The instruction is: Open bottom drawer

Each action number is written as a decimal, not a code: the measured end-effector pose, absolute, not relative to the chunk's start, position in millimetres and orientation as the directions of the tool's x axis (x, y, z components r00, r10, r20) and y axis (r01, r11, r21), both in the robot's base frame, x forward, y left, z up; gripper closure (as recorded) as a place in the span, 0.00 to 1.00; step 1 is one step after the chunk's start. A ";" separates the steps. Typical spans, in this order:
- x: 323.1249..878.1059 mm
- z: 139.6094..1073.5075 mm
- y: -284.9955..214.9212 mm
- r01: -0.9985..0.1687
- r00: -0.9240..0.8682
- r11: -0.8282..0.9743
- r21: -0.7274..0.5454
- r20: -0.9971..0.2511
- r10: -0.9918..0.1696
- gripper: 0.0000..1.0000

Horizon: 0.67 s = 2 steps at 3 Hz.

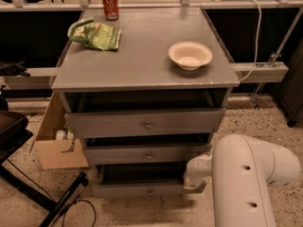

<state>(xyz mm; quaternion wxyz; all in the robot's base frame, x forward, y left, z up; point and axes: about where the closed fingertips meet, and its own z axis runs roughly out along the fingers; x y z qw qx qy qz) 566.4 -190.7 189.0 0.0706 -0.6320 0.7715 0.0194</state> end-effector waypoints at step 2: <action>543.3 185.6 -195.4 -0.977 -0.209 0.212 -0.012 -0.121 -0.970 1.00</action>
Offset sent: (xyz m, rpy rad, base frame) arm -0.2339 -0.2070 -0.0208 -0.1450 0.5768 -0.0210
